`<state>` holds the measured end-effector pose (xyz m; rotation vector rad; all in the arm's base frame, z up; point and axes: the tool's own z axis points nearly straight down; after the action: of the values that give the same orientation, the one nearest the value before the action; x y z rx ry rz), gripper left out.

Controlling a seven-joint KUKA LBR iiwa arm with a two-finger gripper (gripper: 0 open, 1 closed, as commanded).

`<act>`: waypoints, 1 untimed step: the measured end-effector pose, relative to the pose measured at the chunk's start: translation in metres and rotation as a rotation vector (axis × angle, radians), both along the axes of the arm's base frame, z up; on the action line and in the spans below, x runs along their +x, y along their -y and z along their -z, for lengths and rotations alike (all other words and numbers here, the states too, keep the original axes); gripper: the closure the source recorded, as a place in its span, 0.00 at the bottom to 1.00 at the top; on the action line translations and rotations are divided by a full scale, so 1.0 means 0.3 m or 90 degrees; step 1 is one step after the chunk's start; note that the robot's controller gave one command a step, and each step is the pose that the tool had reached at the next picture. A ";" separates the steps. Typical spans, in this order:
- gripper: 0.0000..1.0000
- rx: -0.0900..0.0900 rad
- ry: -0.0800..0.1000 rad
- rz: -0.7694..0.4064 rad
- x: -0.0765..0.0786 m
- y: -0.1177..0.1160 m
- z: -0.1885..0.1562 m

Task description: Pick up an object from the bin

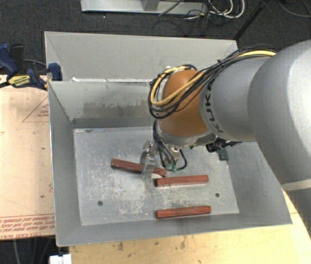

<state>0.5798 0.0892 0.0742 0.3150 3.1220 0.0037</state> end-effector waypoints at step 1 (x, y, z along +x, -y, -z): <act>1.00 0.000 0.005 -0.015 0.035 0.003 -0.543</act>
Offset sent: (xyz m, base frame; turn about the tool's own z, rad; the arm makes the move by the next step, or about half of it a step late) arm 0.0079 -0.0015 0.1577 -0.0234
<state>0.5903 0.0882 0.2371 0.2784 3.1174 0.0058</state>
